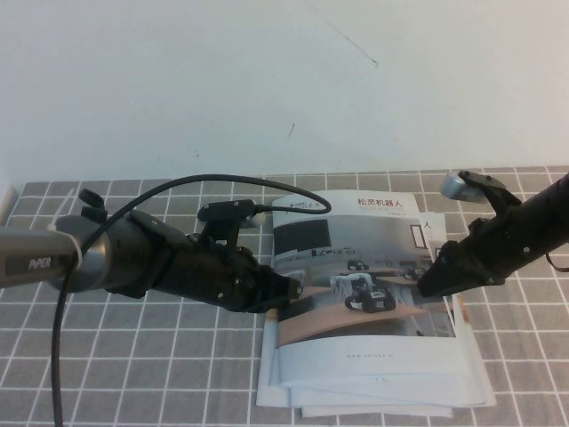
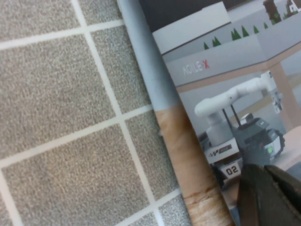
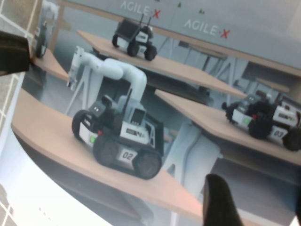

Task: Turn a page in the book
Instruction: Open the closed book

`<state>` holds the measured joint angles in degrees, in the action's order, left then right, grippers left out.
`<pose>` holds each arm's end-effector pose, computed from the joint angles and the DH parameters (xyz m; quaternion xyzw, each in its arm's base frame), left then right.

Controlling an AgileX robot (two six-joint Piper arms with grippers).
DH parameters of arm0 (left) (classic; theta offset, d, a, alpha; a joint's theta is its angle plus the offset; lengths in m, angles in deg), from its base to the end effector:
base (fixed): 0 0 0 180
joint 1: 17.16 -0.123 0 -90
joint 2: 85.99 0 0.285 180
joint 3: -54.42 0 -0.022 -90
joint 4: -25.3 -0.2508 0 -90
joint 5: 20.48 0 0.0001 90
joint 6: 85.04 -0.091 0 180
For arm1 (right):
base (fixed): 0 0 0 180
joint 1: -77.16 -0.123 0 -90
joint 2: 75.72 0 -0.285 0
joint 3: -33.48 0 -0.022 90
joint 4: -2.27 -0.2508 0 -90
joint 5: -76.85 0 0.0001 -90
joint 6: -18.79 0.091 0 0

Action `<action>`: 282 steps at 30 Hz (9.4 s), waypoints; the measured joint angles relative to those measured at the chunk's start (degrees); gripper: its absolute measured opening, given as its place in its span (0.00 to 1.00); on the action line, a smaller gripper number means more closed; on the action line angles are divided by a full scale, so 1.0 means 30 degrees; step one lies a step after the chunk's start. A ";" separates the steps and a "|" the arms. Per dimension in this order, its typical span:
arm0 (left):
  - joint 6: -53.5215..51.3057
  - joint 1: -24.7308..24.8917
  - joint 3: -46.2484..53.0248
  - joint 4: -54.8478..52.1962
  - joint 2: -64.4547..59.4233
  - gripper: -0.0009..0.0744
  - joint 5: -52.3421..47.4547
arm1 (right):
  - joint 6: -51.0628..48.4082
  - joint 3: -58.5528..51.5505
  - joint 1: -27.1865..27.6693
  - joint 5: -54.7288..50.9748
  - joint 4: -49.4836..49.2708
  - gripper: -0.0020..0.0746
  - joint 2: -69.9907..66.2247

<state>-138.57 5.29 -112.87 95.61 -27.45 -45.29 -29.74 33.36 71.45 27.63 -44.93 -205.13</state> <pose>0.3506 -0.1838 0.1404 0.1245 0.9227 -0.2808 0.2329 0.3973 0.0906 0.1266 -0.1879 0.9333 0.2812 0.1210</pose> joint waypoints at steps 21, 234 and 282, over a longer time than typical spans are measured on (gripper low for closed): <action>0.0000 0.0000 0.0000 0.0000 -0.0027 0.01 -0.0033 | 0.0511 0.0038 0.0000 -0.0035 0.0056 0.49 -0.0209; -0.0882 0.0031 0.0194 -0.1527 0.4522 0.01 -0.0283 | -0.5654 0.0027 -0.0735 -0.5802 -1.3088 0.47 0.1444; -0.2895 1.3138 0.4225 -0.1037 0.8006 0.01 1.1820 | -0.5951 0.0027 -0.0904 -0.5827 -1.4582 0.47 0.1603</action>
<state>-147.25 44.71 -100.19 92.50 -3.43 -9.83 -47.59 33.45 68.73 10.15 -88.68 -200.32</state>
